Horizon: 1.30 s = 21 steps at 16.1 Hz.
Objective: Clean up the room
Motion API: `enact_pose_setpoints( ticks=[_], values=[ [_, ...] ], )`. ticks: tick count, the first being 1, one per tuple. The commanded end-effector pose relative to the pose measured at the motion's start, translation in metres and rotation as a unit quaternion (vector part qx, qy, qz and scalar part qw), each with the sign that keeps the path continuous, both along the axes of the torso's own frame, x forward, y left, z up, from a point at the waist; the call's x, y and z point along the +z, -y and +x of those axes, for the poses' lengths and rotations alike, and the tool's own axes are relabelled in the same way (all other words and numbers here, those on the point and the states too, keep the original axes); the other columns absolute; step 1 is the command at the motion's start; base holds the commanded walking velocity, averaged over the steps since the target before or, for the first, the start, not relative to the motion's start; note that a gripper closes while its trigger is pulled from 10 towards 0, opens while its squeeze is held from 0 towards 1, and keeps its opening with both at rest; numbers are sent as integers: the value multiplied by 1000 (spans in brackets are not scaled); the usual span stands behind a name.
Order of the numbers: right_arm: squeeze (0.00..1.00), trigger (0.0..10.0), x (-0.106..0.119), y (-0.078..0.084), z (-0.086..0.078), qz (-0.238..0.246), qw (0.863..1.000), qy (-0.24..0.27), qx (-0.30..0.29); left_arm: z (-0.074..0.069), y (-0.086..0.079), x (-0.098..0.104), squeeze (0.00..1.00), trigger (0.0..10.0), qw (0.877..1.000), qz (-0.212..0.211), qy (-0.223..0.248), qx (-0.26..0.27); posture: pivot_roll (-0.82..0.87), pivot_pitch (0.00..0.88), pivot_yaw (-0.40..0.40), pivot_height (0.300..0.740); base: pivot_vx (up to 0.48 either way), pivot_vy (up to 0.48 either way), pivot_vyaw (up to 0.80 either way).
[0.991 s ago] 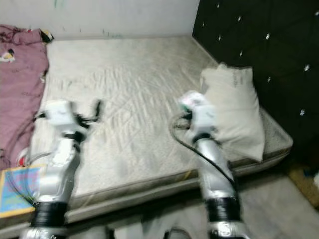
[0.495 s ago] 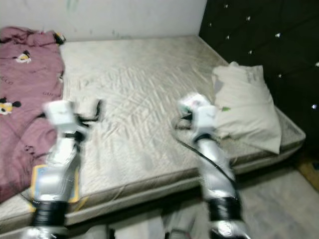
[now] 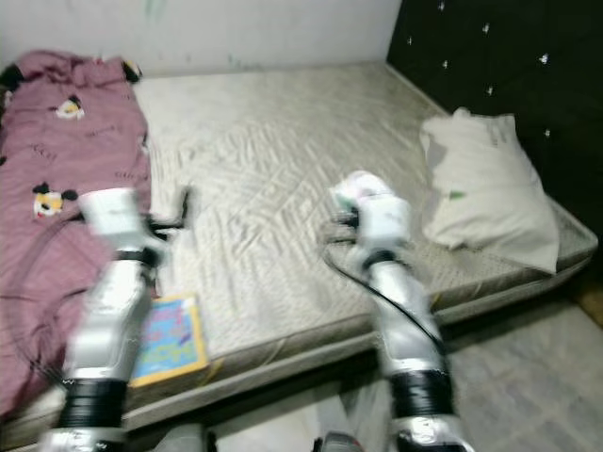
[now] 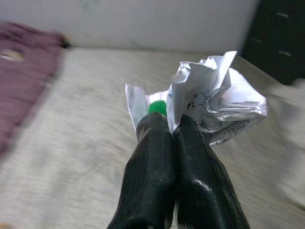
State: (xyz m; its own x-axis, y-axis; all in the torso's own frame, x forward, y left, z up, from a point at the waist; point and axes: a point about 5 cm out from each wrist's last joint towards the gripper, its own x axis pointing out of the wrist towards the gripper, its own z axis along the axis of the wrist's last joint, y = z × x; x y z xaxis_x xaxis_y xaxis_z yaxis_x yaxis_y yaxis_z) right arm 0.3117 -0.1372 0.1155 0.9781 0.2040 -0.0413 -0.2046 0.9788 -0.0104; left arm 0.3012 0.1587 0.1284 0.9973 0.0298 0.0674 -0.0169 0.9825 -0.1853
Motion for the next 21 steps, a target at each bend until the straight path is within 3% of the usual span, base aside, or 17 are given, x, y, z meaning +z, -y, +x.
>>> enact_pose_setpoints(
  ticks=[1, 8, 10, 21],
  values=[
    [0, 10000, 3, 13, 1, -11, 1000, 6, -15, 1, 12, 4, 0, 10000, 1000, -3, 9, -16, 6, 0, -48, 740, 0, 0, 0],
    [0, 10000, 2, 10, -1, -19, 1000, 12, -6, 0, 13, 4, 0, 10000, 1000, -14, 11, -16, 12, 0, -47, 740, 0, 0, 800],
    [0, 10000, 2, 10, -2, -20, 1000, 12, -5, 0, 14, 4, 0, 10000, 1000, -15, 12, -20, 10, 0, -46, 740, 0, 0, 0],
    [0, 10000, 4, 9, 0, -20, 1000, 14, -3, 2, 11, 5, 0, 10000, 1000, -20, 8, -12, 8, 0, -48, 740, 0, 480, 0]
  ],
)
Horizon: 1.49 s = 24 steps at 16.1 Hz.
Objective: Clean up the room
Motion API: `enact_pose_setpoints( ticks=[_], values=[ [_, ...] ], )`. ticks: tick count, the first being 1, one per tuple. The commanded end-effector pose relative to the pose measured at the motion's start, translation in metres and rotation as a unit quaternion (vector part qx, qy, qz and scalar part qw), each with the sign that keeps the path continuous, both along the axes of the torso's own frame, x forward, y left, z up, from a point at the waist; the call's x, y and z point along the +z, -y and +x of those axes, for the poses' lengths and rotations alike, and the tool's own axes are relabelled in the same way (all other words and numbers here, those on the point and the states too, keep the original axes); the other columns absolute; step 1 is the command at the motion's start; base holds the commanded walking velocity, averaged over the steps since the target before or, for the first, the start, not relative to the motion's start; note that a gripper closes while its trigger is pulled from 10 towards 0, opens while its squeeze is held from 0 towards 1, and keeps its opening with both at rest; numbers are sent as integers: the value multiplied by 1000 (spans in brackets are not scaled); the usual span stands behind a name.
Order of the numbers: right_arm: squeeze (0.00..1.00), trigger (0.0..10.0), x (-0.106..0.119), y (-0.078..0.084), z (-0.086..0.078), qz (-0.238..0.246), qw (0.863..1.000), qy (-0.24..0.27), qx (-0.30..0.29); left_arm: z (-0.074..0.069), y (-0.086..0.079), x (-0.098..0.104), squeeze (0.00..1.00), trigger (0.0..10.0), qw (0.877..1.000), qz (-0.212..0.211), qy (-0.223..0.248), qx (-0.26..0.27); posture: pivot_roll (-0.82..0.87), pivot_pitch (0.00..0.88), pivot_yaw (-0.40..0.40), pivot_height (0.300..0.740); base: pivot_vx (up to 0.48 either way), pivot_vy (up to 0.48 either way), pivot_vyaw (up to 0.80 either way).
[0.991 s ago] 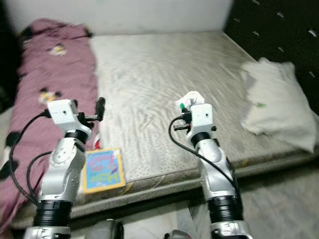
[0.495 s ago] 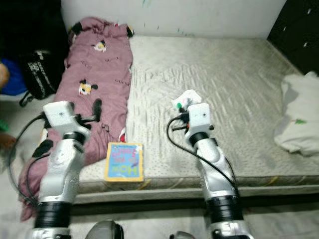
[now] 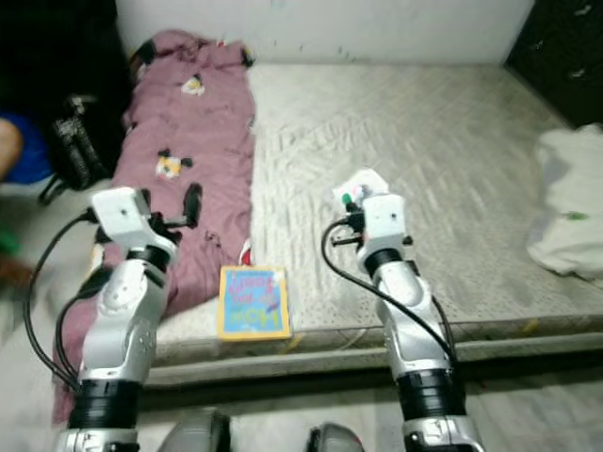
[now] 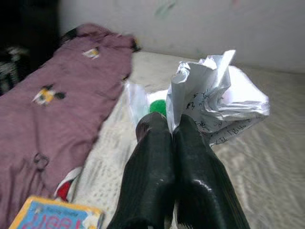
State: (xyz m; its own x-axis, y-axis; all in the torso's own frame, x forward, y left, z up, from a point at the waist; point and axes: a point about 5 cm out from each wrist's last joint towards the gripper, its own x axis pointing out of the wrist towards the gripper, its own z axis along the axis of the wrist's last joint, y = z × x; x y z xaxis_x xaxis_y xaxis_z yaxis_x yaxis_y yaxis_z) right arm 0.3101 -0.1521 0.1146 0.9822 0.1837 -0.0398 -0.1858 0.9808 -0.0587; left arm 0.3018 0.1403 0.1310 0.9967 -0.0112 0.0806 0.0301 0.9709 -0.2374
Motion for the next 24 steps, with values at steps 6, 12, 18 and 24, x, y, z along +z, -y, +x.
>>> enact_pose_setpoints(
  ticks=[6, 12, 18, 24],
  values=[
    [0, 10000, 6, -9, 2, 9, 1000, 14, 21, 2, -9, 3, 0, 10000, 1000, 8, 0, 16, 9, 0, -46, 740, 0, 480, 0],
    [0, 10000, 7, -13, 4, 0, 999, 20, 39, 5, -9, 2, 0, 10000, 1000, 12, -1, 19, 4, 0, -43, 740, 0, 480, 0],
    [0, 10000, 27, -29, 24, 7, 996, 47, 77, 28, -7, 28, 0, 10000, 998, 21, 43, 32, 24, 0, -50, 740, 0, 160, 0],
    [0, 10000, 34, -41, 24, 16, 992, 63, 109, 22, -17, 28, 0, 10000, 990, 106, 53, 80, 42, 0, -59, 740, 0, 0, 133]
  ],
)
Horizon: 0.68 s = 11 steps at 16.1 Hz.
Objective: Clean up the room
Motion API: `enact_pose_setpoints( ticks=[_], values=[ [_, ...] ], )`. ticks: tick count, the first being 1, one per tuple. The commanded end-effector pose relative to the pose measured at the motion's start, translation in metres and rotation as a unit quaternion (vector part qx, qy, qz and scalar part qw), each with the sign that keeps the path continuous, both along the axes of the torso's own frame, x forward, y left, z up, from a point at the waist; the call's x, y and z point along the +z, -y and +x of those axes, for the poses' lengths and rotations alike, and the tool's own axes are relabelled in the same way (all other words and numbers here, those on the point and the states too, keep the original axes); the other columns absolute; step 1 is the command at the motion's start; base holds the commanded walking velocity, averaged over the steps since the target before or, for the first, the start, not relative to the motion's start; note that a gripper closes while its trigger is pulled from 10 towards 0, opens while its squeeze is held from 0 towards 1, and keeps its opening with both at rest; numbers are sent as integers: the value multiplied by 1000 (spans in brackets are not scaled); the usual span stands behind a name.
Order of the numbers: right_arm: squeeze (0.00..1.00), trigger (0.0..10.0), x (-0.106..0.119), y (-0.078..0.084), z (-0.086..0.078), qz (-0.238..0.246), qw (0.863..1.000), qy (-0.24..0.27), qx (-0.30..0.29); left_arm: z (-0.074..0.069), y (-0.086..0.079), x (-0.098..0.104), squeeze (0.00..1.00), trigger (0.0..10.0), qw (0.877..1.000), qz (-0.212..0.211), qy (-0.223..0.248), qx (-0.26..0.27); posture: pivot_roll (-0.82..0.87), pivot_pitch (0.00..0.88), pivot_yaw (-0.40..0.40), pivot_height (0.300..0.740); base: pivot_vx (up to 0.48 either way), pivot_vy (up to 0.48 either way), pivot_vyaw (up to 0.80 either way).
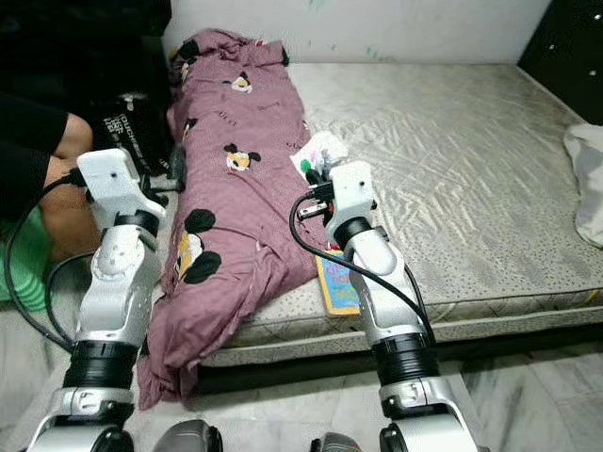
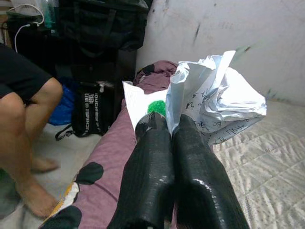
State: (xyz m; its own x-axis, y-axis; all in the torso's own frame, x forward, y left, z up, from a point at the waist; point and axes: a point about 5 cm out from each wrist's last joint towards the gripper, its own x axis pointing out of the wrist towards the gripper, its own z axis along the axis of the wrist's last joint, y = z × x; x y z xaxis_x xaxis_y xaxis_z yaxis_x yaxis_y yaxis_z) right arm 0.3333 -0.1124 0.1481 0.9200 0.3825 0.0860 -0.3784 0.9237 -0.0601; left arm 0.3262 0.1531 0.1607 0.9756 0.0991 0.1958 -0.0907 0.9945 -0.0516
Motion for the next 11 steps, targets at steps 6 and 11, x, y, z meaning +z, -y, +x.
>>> enact_pose_setpoints(
  ticks=[6, 11],
  values=[
    [0, 10000, -20, 0, -19, 4, 1000, -31, 2, -28, -45, -30, 0, 10000, 994, 72, -32, 70, 28, 0, -58, 740, 0, 0, 800],
    [0, 10000, -25, 2, -29, 0, 999, -45, 5, -31, -30, -34, 0, 10000, 997, 20, -46, 53, 10, 0, -60, 740, 0, 0, 800]
  ],
)
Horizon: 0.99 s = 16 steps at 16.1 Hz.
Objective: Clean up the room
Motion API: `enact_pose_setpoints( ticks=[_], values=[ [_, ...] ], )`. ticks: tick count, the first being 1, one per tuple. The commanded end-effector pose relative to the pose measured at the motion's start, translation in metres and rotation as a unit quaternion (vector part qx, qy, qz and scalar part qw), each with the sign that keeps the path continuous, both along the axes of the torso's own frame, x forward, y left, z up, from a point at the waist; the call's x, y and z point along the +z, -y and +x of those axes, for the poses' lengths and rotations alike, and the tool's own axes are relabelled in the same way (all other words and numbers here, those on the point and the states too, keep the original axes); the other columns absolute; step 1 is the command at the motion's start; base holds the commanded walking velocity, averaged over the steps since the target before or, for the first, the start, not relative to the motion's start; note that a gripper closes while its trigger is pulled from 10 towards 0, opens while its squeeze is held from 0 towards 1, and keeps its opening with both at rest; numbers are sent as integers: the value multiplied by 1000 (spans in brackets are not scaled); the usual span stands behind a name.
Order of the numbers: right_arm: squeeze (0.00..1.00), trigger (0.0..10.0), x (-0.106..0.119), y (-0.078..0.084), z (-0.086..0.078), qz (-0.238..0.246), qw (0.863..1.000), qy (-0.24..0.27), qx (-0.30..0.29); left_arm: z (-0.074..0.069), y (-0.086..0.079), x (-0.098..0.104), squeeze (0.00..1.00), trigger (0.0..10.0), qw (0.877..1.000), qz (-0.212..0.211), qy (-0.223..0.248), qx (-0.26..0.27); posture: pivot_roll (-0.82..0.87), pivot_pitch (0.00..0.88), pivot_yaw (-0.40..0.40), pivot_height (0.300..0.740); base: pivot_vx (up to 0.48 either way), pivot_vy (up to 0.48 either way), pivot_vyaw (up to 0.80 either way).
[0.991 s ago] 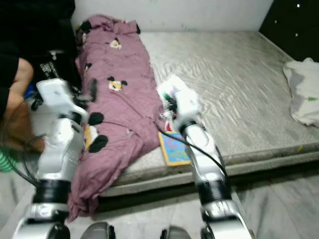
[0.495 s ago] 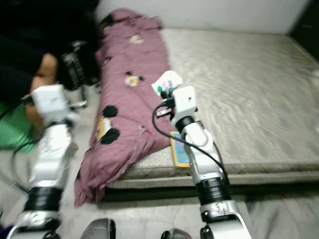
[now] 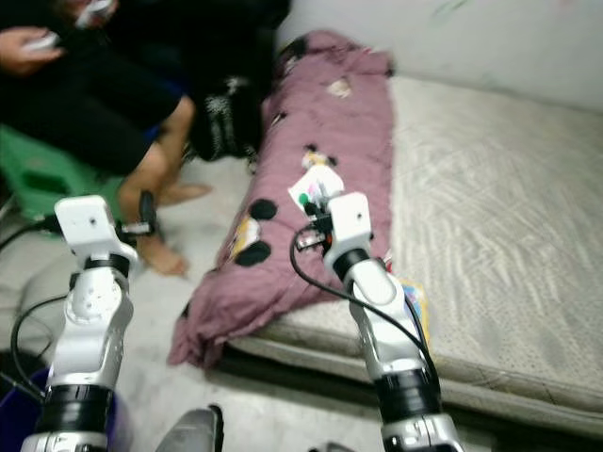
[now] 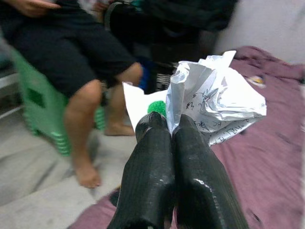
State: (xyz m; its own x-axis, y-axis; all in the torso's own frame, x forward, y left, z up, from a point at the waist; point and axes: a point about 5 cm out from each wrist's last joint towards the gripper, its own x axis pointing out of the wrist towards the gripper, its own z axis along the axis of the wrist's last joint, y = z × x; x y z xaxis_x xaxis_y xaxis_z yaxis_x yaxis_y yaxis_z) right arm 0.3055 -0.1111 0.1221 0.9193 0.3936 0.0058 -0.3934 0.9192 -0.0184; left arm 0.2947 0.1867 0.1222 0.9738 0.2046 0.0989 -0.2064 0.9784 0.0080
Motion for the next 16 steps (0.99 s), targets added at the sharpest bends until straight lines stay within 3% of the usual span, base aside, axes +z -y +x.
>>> enact_pose_setpoints(
  ticks=[1, 4, 8, 16],
  values=[
    [0, 10000, 1, 3, -1, -4, 1000, 0, -1, 0, 4, 5, 0, 10000, 1000, -1, 8, -5, 9, 0, -60, 740, 0, 0, 800],
    [0, 10000, 1, 6, -2, -5, 1000, -1, -6, -3, 6, 6, 0, 10000, 1000, -8, 4, -8, 9, 12, -57, 740, 0, 0, 800],
    [0, 10000, 5, -8, -10, -9, 1000, 7, 27, -7, 13, 4, 0, 10000, 1000, -17, 2, -19, 18, 5, -73, 740, 0, 0, 800],
    [0, 10000, 11, -13, -5, -8, 999, 20, 37, -10, 17, 7, 0, 10000, 999, -20, 2, -34, 38, 14, -69, 740, 0, 0, 800]
  ],
)
